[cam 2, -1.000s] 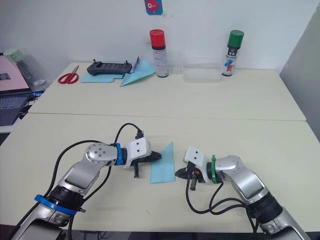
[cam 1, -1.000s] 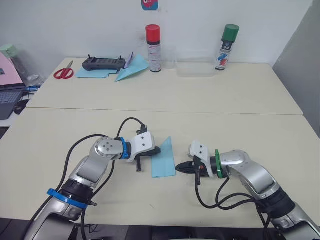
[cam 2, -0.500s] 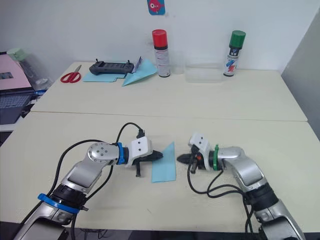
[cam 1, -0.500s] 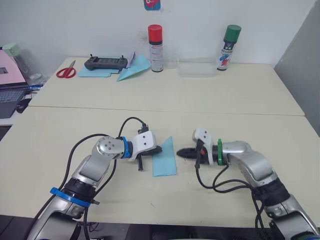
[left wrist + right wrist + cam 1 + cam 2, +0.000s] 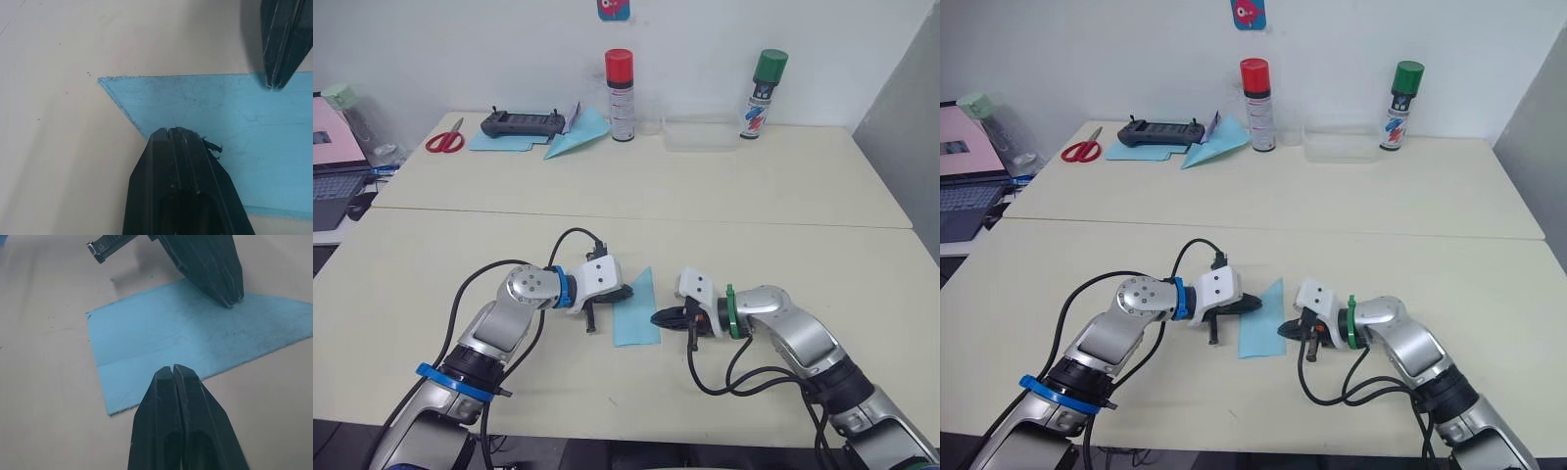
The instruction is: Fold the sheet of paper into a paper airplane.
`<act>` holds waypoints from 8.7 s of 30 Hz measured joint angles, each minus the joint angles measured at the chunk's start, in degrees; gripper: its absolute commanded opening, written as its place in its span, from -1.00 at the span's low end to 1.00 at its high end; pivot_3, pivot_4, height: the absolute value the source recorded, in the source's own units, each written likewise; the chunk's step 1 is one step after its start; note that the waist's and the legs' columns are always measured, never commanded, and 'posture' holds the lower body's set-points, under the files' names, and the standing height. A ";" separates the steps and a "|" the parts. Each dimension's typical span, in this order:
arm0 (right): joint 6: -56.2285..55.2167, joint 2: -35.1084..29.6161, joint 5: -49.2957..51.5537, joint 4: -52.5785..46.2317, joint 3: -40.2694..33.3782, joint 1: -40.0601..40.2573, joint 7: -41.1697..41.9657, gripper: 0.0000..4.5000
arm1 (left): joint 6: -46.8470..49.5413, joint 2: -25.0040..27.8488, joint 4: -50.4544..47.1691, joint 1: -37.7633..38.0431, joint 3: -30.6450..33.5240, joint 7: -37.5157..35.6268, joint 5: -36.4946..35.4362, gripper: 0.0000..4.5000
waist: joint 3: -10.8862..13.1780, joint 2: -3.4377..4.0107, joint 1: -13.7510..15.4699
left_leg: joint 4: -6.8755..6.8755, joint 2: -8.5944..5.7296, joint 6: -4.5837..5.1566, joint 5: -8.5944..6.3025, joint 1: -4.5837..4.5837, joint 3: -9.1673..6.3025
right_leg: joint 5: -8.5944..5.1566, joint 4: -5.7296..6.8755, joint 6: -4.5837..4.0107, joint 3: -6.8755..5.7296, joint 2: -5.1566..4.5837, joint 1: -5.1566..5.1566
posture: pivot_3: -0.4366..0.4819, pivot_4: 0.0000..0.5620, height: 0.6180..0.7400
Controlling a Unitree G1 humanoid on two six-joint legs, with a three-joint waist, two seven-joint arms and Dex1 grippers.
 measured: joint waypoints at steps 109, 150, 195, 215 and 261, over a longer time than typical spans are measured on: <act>13.87 -4.95 15.45 -15.63 -16.93 4.71 -8.29 0.68 | -56.19 -5.33 39.64 -21.40 -1.36 -28.95 -1.43 -0.59 | 0.77 -0.01 -1.24 | 0.05 0.04 0.02 0.00 -0.50 -0.12 | -0.03 0.09 -0.05 -0.12 0.10 -0.37 | -0.05 -0.47 1.00; -18.01 -2.53 0.75 -12.12 -3.42 9.73 -0.81 1.00 | 12.05 17.35 -23.11 12.96 25.09 -18.28 -20.23 0.98 | 0.88 -0.06 -1.21 | 0.11 0.10 0.01 0.00 -0.19 0.00 | -0.05 0.13 -0.03 -0.02 0.06 -0.16 | -0.05 -0.47 1.00; -31.21 -11.98 -1.16 -9.26 -11.85 15.44 5.16 0.06 | 15.33 15.73 -23.80 10.46 19.87 -10.51 -22.68 1.00 | 0.89 -0.06 -1.06 | 0.11 0.12 0.01 0.00 -0.16 -0.04 | -0.04 0.22 -0.05 -0.06 0.09 -0.13 | -0.05 -0.47 1.00; -24.61 -17.97 5.19 -17.38 -16.03 15.77 8.61 0.07 | 14.76 2.59 -13.93 7.17 5.70 -4.54 -16.99 -0.99 | 0.88 -0.06 -0.94 | 0.19 0.08 0.02 0.00 -0.15 -0.05 | -0.02 0.21 -0.02 -0.05 0.09 -0.07 | -0.05 -0.47 1.00; -60.29 -5.33 -12.55 8.83 -5.01 6.44 4.39 -0.51 | 7.47 4.08 -8.72 6.76 -0.94 -8.76 -11.39 -1.00 | 0.77 0.04 -1.20 | 0.22 0.08 0.02 0.00 0.57 -0.05 | -0.01 0.20 -0.02 -0.01 0.08 0.65 | -0.05 -0.47 1.00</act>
